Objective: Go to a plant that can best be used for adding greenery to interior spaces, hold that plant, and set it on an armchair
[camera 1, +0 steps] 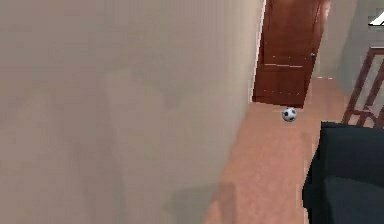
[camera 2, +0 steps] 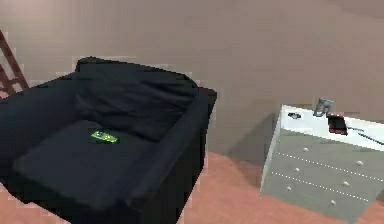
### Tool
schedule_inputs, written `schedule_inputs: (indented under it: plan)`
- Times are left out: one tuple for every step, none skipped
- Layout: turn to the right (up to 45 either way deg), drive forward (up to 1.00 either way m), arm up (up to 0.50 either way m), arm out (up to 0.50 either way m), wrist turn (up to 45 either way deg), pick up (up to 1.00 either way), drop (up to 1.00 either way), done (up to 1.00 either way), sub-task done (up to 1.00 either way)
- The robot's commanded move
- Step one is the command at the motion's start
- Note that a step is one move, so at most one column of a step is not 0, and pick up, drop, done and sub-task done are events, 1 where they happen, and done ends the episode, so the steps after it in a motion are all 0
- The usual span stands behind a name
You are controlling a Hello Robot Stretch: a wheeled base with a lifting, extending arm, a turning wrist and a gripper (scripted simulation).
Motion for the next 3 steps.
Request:
schedule_inputs:
  plan:
    - [21.0, 0.0, 0.0, 0.0, 0.0, 0.0, 0.0, 0.0, 0.0]
    - [0.0, 1.0, 0.0, 0.0, 0.0, 0.0, 0.0, 0.0, 0.0]
    - [0.0, 0.8, 0.0, 0.0, 0.0, 0.0, 0.0, 0.0, 0.0]
